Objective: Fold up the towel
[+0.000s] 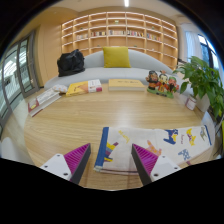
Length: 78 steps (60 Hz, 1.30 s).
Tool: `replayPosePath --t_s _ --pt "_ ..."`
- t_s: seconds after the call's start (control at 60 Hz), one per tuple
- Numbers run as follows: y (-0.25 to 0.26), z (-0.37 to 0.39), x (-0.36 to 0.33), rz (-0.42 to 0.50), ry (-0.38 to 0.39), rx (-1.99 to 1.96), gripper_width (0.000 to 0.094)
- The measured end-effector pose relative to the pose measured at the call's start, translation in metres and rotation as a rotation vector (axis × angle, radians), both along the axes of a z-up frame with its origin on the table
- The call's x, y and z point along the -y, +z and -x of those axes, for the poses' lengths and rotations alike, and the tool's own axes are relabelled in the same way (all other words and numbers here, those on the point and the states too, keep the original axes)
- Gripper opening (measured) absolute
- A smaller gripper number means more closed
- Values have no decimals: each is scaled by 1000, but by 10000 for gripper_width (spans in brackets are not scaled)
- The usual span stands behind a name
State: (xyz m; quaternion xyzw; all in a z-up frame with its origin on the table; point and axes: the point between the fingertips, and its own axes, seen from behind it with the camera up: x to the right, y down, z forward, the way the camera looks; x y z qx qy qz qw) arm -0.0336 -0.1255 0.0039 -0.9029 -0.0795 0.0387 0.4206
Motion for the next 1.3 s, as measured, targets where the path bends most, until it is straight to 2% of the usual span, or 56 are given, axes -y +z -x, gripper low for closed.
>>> replayPosePath --t_s 0.083,0.133,0.183,0.25,0.3,0.35,0.367,0.5,0.583,0.667,0.8,0.9,1.017,1.067,1.167,1.183,1.2,1.267,1.283,1.3 --pt "-16 -2 -16 18 -19 34 849" --pt "-18 -2 -23 2 -18 39 800" --pt "-20 -2 -25 -5 -7 49 661" --pt "-21 7 -26 -20 43 50 475" --pt "-21 14 -27 -28 82 50 269" --pt "-19 10 -24 -34 75 62 56" --pt "-19 10 -28 -36 67 65 33" --pt "-17 15 -19 -8 63 24 29" --pt "0 44 -1 13 109 -86 29" --pt "42 78 20 -9 181 -208 29" --pt "139 108 40 -93 274 -408 28" --pt "184 82 28 -165 252 -443 29" --pt "166 9 -12 -181 132 -365 28" --pt "142 -31 -25 -160 69 -316 34" --pt "91 -108 -44 -122 -41 -201 117" --pt "78 -124 -49 -115 -57 -175 170" --pt "71 -136 -49 -102 -76 -147 266" --pt "50 -182 -47 -74 -146 -55 784" --pt "48 -194 -47 -78 -169 -37 852" --pt "47 -202 -45 -83 -182 -22 861"
